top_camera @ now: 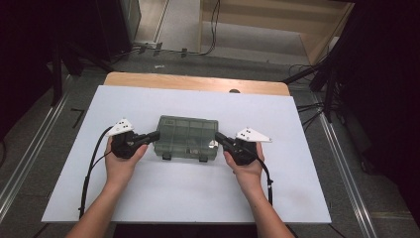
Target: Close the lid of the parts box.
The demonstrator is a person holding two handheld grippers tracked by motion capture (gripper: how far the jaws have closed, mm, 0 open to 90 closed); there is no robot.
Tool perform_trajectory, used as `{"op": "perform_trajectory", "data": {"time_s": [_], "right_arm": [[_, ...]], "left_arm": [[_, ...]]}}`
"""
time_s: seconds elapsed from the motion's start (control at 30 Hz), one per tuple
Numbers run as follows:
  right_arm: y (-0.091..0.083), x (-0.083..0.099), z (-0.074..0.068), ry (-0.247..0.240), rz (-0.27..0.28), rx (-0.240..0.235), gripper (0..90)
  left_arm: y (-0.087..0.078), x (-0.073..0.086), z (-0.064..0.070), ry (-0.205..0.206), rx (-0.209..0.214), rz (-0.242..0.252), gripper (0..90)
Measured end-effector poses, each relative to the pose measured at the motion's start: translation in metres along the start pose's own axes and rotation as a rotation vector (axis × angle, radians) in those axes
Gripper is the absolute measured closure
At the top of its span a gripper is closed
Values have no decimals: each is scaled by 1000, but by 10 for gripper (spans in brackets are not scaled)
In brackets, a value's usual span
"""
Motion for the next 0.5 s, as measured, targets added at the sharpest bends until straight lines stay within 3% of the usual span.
{"op": "perform_trajectory", "data": {"time_s": [0.17,0.33,0.5], "right_arm": [[-4,8,-8,-17,-24,1,870],[-9,12,-13,-26,-38,6,870],[-10,15,-17,-44,-47,11,869]], "left_arm": [[-5,12,1,-5,0,-27,889],[-6,17,2,-61,14,-31,889],[-7,20,7,-31,7,-33,889]]}}
Point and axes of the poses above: each handheld gripper's, and its own axes: y roughly forward along the jaws, x roughly out of its underside, z roughly to its right, the point moved 2 cm from there along y, roughly forward along the jaws, and after that the axes turned 12 degrees about z, right-handed, at the moved point
